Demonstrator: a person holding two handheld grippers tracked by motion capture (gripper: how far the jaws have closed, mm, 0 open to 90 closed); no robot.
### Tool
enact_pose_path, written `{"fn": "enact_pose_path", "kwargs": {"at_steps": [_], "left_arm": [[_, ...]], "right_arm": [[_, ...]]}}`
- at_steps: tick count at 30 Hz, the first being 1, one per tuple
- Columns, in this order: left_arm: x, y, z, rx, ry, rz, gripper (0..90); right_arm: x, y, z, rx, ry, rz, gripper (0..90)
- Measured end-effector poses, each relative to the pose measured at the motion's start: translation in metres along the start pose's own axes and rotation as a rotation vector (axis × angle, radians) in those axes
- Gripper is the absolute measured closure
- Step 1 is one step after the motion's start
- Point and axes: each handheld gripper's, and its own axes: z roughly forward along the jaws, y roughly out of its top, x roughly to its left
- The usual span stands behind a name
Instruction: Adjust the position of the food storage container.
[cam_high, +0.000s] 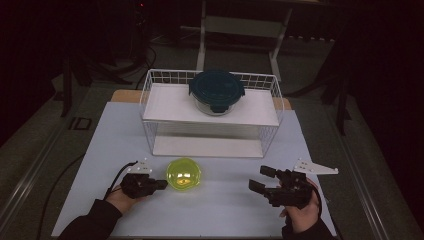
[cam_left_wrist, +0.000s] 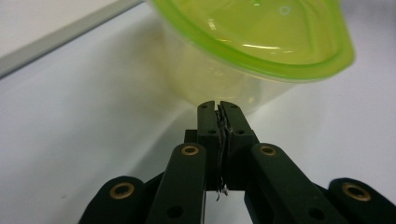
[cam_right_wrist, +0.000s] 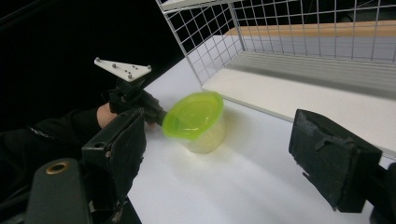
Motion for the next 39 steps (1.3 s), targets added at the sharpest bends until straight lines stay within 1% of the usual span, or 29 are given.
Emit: {"fn": "enact_pose_path", "kwargs": {"at_steps": [2,4,8,9,11,13,14,15,17,19,20,22,26,29,30,32,34,35,39], "left_arm": [[-0.002,0.000,0.002,0.003,-0.008,0.001,86.9],[-0.005,0.001,0.005,0.011,-0.014,0.013,86.9],[-0.010,0.004,0.010,0.011,-0.012,0.017,86.8],[-0.011,0.005,0.011,0.010,-0.020,0.012,86.8],[-0.013,0.007,0.013,0.011,-0.029,0.017,86.8],[-0.014,0.009,0.015,0.007,-0.050,0.010,86.8],[-0.016,0.010,0.017,0.004,-0.054,0.008,86.8],[-0.017,0.011,0.018,0.006,-0.056,0.016,86.8],[-0.020,0.012,0.021,0.004,-0.066,0.018,86.8],[-0.021,0.013,0.022,0.018,-0.070,0.032,86.8],[-0.021,0.013,0.022,0.021,-0.071,0.031,86.8],[-0.018,0.013,0.021,0.025,-0.062,0.031,86.8],[-0.004,0.014,0.017,0.025,-0.023,0.007,86.9],[0.007,0.017,0.018,0.014,0.012,-0.012,86.9],[0.011,0.018,0.019,0.008,0.020,-0.021,86.8],[0.016,0.022,0.020,0.000,0.032,-0.024,86.8],[0.020,0.025,0.023,-0.011,0.031,-0.025,86.8],[0.021,0.026,0.025,-0.008,0.032,-0.023,86.9],[0.021,0.030,0.034,-0.007,-0.002,-0.025,86.8]], "right_arm": [[0.000,0.000,0.000,0.000,-0.001,0.001,18.4],[0.000,0.000,0.000,0.000,0.001,0.003,18.4],[0.001,0.000,0.001,0.006,0.003,0.001,19.9],[0.001,0.000,0.001,0.006,0.004,0.001,19.9],[0.001,0.000,0.001,0.006,0.004,0.003,19.9],[0.001,0.000,0.001,0.006,0.002,0.002,19.9],[0.001,0.000,0.002,0.005,0.003,0.002,19.9],[0.001,0.000,0.002,0.005,0.004,0.002,19.9],[0.000,0.000,0.002,0.004,0.002,0.000,19.9],[0.000,-0.001,0.001,0.004,0.000,-0.001,19.9],[0.000,-0.001,0.001,0.002,-0.001,-0.002,19.9],[-0.001,-0.001,0.000,0.001,-0.002,0.000,19.9],[-0.001,-0.001,-0.002,-0.002,-0.005,0.001,19.9],[-0.001,-0.001,-0.002,-0.001,-0.005,0.000,19.9],[-0.001,-0.001,-0.002,0.000,-0.004,0.001,19.9],[-0.001,-0.001,-0.001,0.000,-0.003,0.003,19.8],[-0.002,-0.002,0.000,0.003,-0.002,0.004,19.8],[-0.002,-0.002,0.000,0.005,-0.003,0.004,19.9],[-0.003,-0.004,0.002,0.010,-0.001,0.007,19.9]]}}
